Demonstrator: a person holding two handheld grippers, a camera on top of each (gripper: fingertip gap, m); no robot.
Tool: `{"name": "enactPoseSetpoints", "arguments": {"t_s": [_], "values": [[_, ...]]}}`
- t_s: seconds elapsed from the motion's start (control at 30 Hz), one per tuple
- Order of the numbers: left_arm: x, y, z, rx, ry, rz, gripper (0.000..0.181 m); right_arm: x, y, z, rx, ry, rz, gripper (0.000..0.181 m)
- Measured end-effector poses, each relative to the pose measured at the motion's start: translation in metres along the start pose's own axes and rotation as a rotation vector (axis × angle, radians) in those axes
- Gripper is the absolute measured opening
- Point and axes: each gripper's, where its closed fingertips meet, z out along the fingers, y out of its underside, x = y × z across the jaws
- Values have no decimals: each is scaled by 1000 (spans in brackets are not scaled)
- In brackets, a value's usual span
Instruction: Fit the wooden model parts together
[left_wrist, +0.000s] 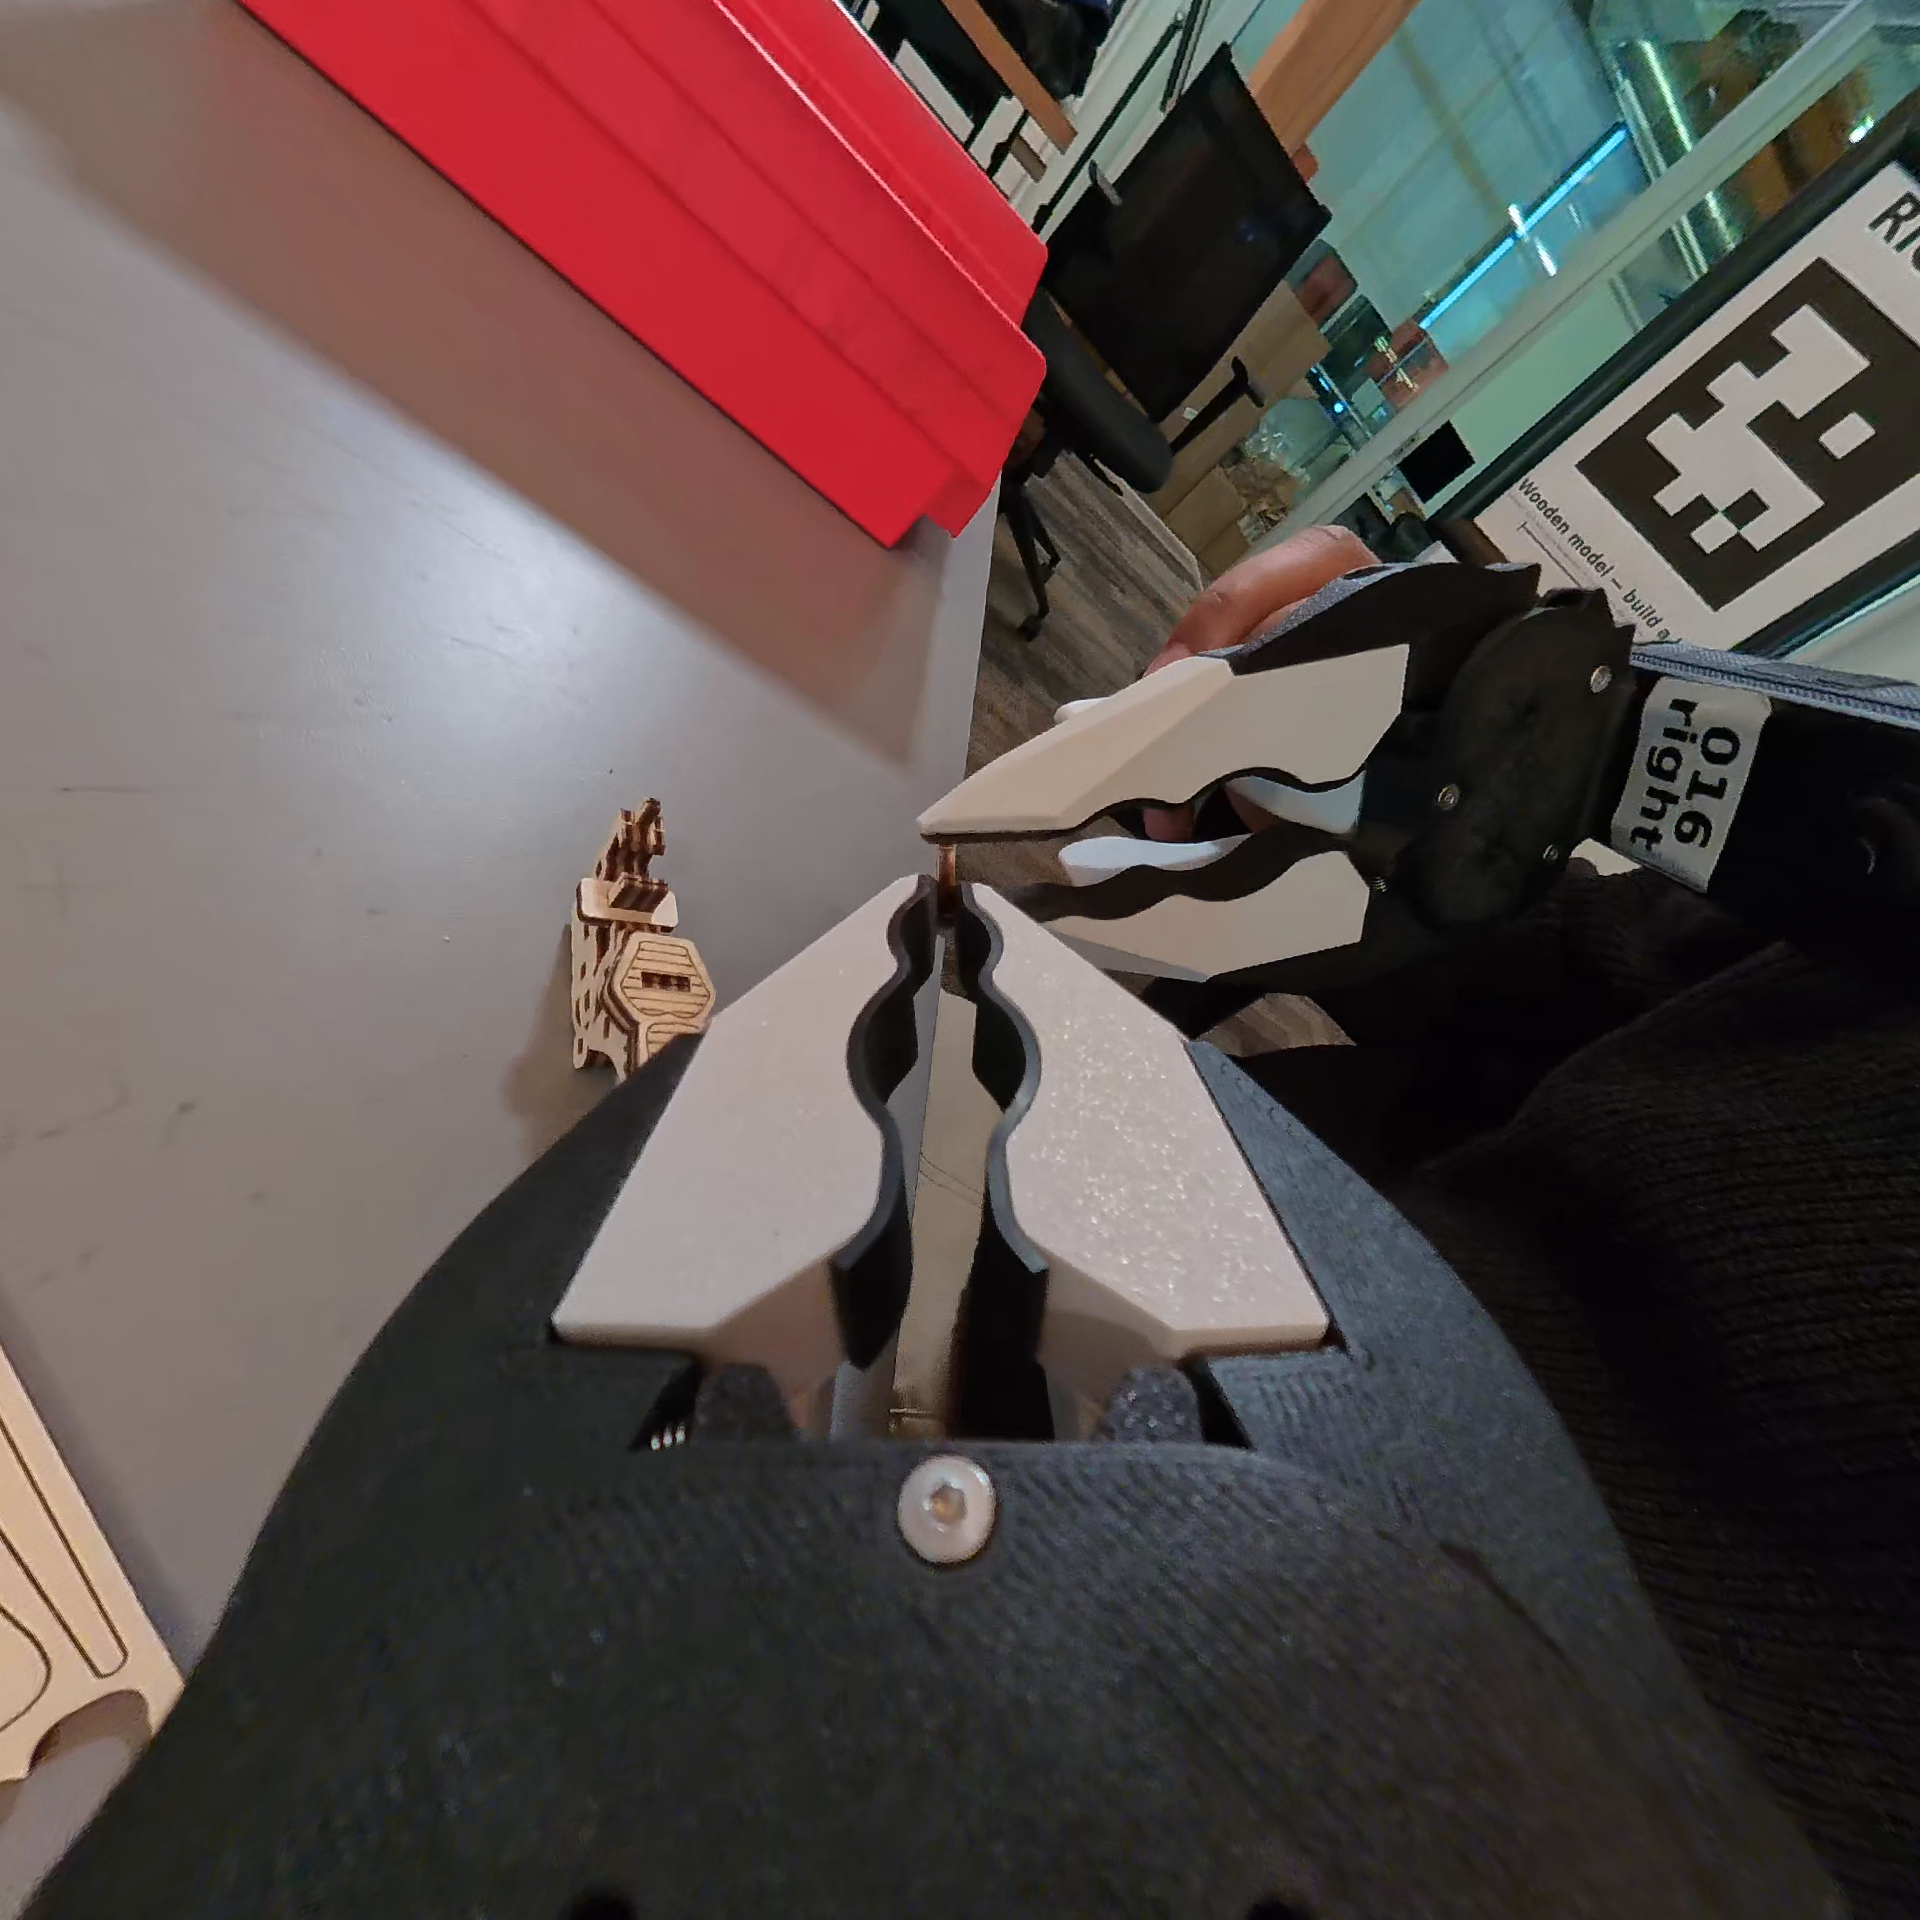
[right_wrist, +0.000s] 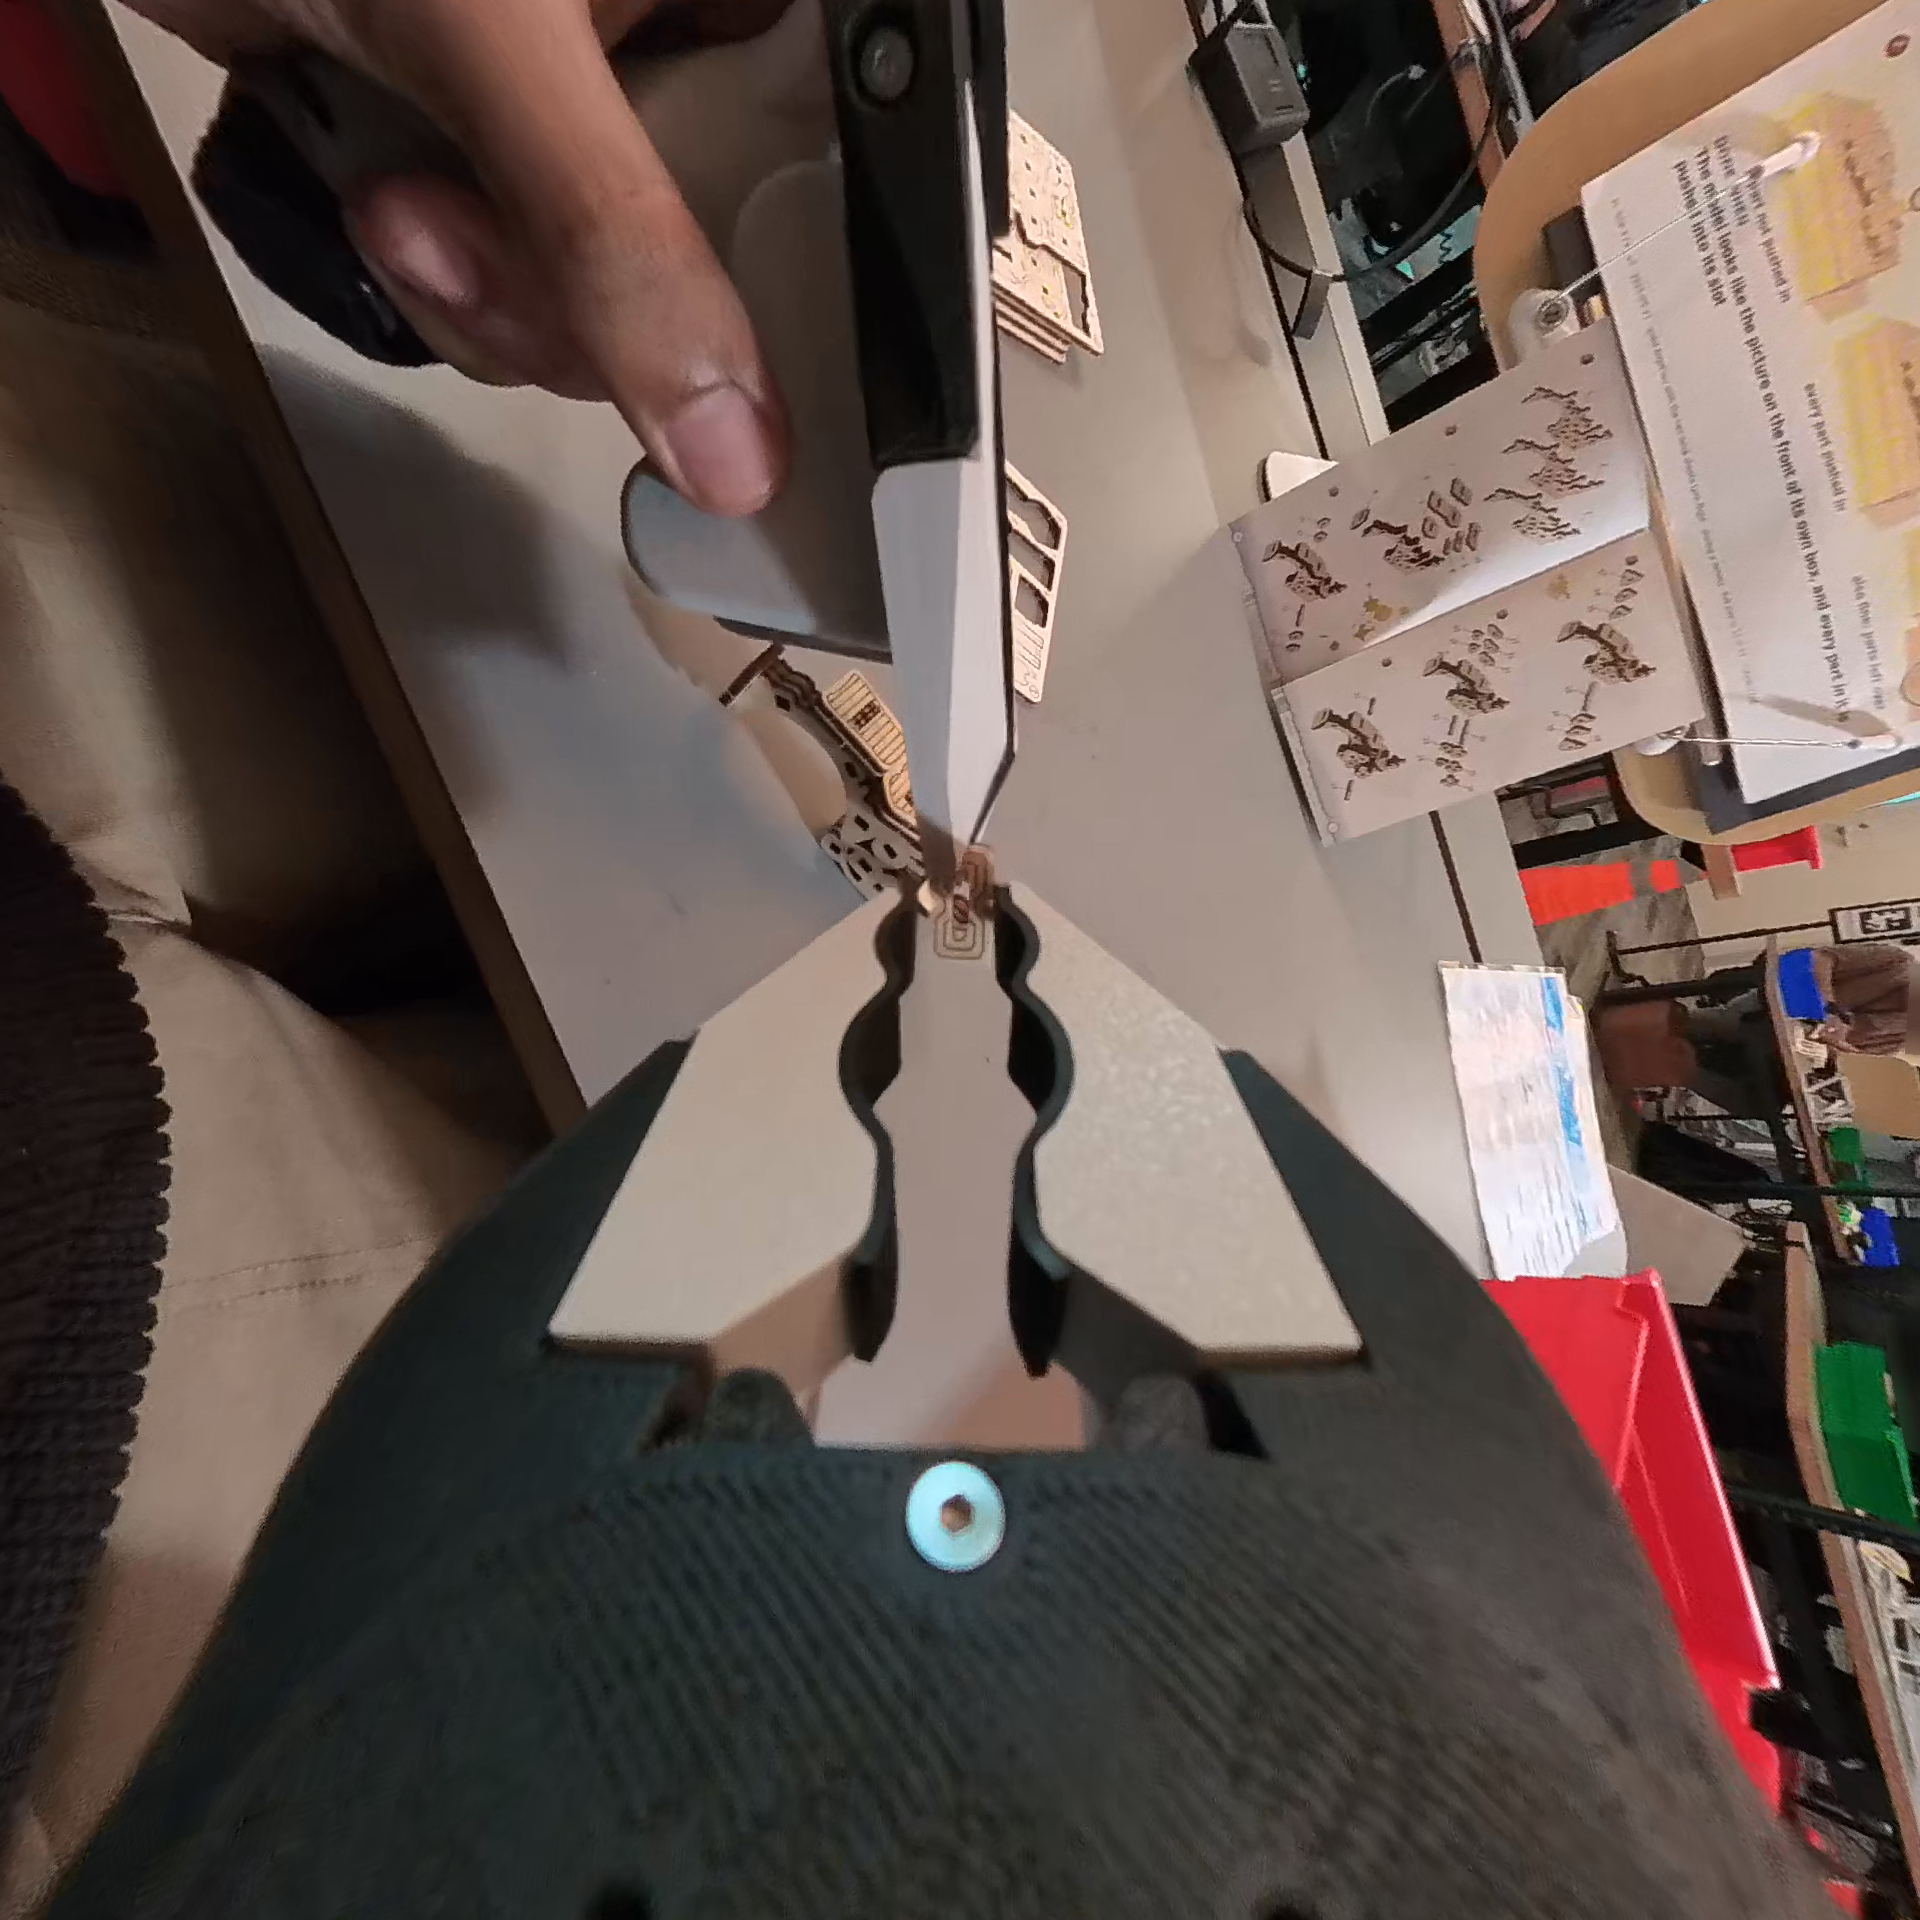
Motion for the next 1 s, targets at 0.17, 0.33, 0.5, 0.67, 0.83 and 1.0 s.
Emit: {"name": "enactPoseSetpoints", "arguments": {"t_s": [0.17,0.33,0.5,0.67,0.83,1.0], "values": [[-1,2,1,-10,-23,11,1,0,2,1,-19,13,-22,11],[-4,2,1,-15,-39,8,1,-4,3,2,-23,-16,-15,18],[-4,3,1,-20,-34,2,1,-2,4,2,-30,0,-25,11],[-4,-1,0,0,-34,32,8,5,7,2,-42,32,-2,11],[-15,-4,-14,-59,-148,153,31,26,26,1,-101,74,177,11],[-47,18,-17,-238,-398,253,41,30,29,2,-81,18,430,11]]}}
